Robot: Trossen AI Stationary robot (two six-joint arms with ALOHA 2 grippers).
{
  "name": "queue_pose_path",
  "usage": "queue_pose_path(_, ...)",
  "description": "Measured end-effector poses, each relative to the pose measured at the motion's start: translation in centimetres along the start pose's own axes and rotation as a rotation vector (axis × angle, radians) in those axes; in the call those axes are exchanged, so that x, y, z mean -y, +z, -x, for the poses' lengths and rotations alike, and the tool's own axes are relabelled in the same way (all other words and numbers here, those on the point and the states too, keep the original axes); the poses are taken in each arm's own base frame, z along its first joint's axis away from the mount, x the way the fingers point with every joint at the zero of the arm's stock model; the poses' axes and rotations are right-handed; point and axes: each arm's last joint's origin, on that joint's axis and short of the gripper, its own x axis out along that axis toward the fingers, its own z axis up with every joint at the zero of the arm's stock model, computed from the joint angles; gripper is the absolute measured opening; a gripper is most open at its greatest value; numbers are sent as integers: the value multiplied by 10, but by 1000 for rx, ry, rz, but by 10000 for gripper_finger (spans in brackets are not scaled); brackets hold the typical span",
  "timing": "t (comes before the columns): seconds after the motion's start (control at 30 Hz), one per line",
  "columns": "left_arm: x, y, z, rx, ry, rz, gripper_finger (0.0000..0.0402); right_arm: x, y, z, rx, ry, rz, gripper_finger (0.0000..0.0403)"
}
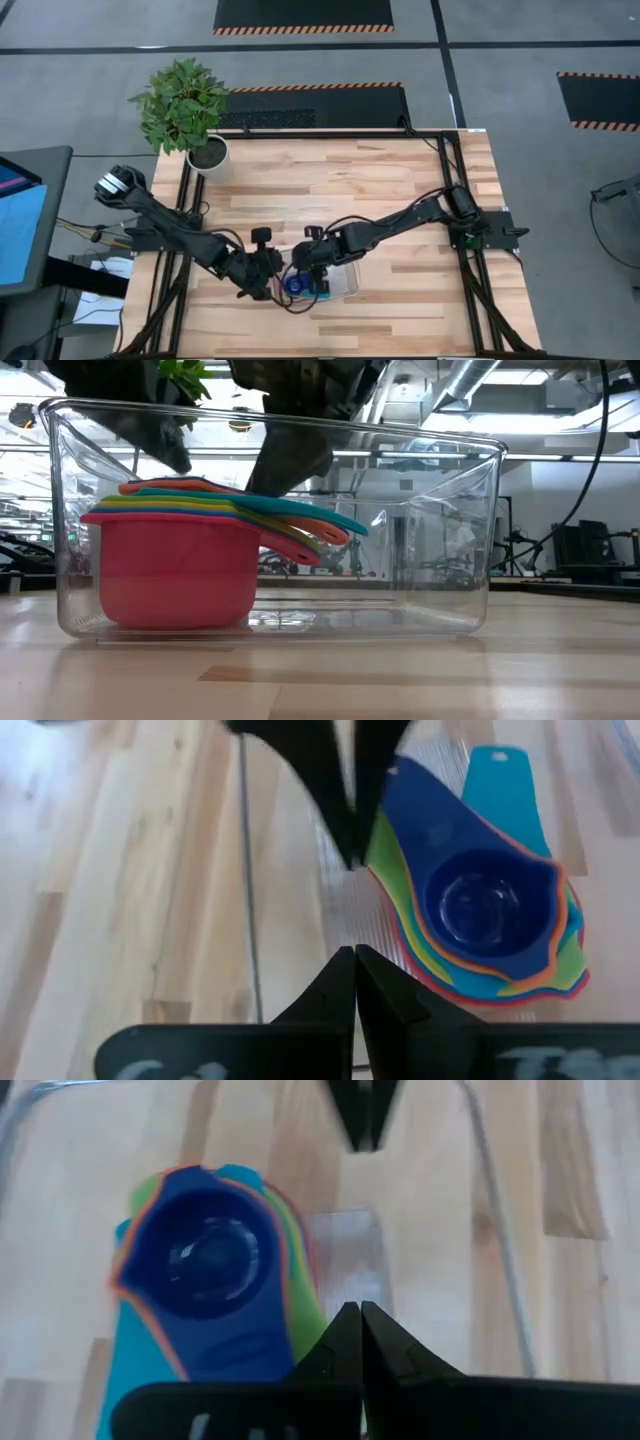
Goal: Nest measuring cups in basket
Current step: Adjust the stacked measuring cups
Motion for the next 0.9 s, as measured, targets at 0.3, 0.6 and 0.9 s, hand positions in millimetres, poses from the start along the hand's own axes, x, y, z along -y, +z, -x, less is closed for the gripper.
queue_pose_path(0.3, 9, -4, -22, -36, -6, -12, 0, 3, -4, -7, -27, -34, 1, 7)
queue_pose_path(0.6, 7, -3, -23, -19, 30, -7, 0, 8, -11, -7, -97, -48, 1, 8)
queue_pose_path(0.9, 5, -1, -23, 17, 102, 20, 0, 0, -28, -15, -166, 38, 14, 8)
